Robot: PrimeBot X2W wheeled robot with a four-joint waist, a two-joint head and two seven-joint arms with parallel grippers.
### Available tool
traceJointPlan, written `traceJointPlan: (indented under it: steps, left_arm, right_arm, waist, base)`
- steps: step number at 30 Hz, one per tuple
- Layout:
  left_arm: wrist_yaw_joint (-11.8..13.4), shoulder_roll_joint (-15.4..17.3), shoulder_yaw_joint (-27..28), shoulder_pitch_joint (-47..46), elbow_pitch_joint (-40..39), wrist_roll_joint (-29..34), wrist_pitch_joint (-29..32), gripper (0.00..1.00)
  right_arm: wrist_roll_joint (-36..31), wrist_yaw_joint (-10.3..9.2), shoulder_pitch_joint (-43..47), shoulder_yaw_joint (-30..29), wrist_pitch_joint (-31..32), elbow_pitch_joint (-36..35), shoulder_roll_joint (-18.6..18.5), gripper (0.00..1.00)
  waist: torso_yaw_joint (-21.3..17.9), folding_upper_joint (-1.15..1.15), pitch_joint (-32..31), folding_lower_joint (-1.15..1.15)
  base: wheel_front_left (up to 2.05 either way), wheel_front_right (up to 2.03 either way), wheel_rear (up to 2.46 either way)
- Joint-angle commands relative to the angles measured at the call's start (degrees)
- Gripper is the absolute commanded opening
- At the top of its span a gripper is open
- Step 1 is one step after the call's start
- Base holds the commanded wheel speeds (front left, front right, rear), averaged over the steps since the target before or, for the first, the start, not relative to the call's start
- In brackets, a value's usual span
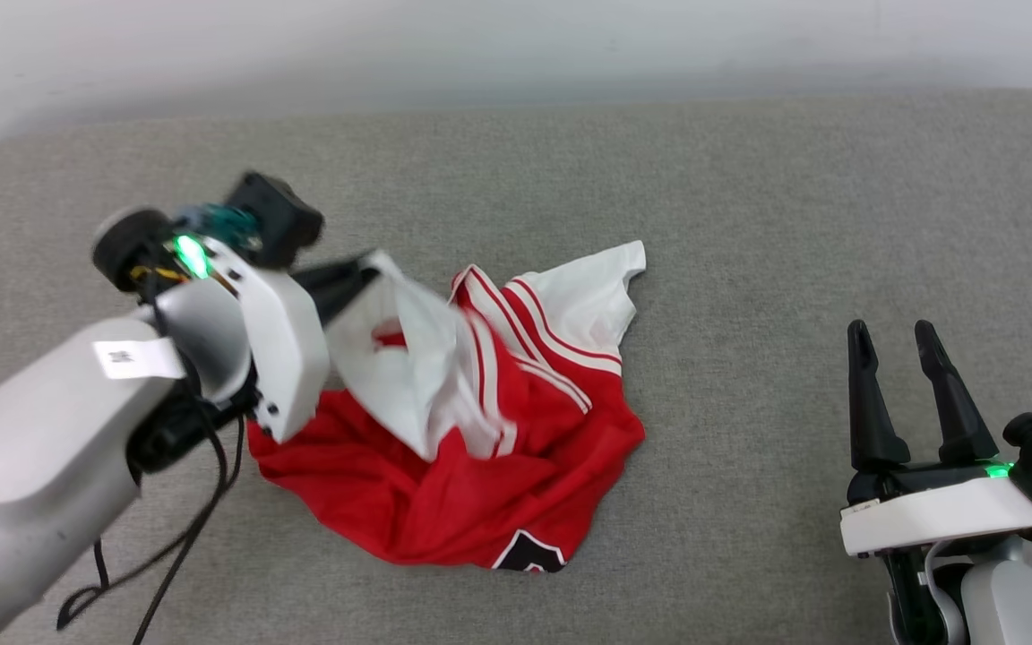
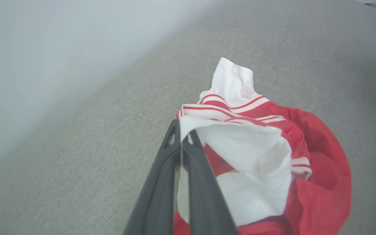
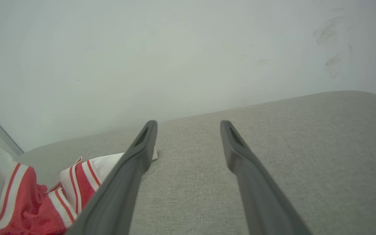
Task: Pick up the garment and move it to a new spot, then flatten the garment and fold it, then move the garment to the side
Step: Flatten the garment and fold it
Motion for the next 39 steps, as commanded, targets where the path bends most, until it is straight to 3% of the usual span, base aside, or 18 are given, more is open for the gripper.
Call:
traceJointPlan:
  steps: [1, 9, 16, 25, 26, 27, 32, 39]
  left_arm:
    - [1.3, 0.0, 1.75, -1.12, 0.46, 1.44, -3.82, 0.0]
    - [7.42, 3.09, 8.05, -1.84, 4.8, 4.73, -15.72, 0.0]
    - [12.34, 3.6, 11.16, 1.23, 14.98, 0.14, -15.03, 0.0]
    - [15.68, 0.26, 13.57, 4.05, 30.57, -4.39, -15.95, 0.0]
    - [15.94, -0.19, 13.5, 4.36, 32.38, -4.69, -15.65, 0.67]
    - [15.62, -0.71, 13.18, 4.68, 33.83, -4.88, -15.17, 1.0]
    - [14.39, -3.33, 12.0, 4.59, 38.71, -3.93, -17.25, 1.0]
    - [11.25, -6.37, 10.41, 3.74, 38.07, -0.37, -26.29, 1.0]
  right_arm:
    - [0.1, -0.06, 0.02, -0.1, -0.19, 0.32, 0.2, 1.0]
    - [0.3, -0.06, 0.39, -0.05, 0.13, 0.59, 0.2, 1.0]
    - [0.13, -0.06, -0.7, 1.06, 0.46, 0.59, 0.2, 1.0]
    - [-0.77, -0.06, -1.62, 1.27, 0.84, 0.24, 0.19, 1.0]
    - [-0.88, -0.06, -1.66, 1.26, 0.88, 0.25, 0.2, 1.0]
    - [-0.93, -0.06, -1.73, 1.26, 0.97, 0.29, 0.2, 1.0]
    - [-1.38, -0.06, -1.28, 0.96, 1.38, 0.45, 0.2, 1.0]
    - [-1.57, -0.05, -0.24, 0.46, 2.03, 0.72, 0.19, 1.0]
  waist:
    - [0.87, 0.0, -1.14, 0.0]
    - [2.17, 0.0, -1.29, 0.0]
    - [2.03, 0.0, 1.1, 0.0]
    - [1.42, 0.0, 3.96, 0.0]
    - [1.45, 0.0, 4.03, 0.0]
    - [1.52, 0.0, 4.04, 0.0]
    - [2.97, 0.0, 2.97, 0.0]
    - [5.31, 0.0, -0.65, 0.0]
  base:
    - [0.0, 0.0, 0.0]
    - [0.0, 0.0, 0.0]
    - [0.0, 0.0, 0.0]
    - [0.0, 0.0, 0.0]
    - [0.0, 0.0, 0.0]
    - [0.0, 0.0, 0.0]
    - [0.0, 0.0, 0.0]
    - [0.0, 0.0, 0.0]
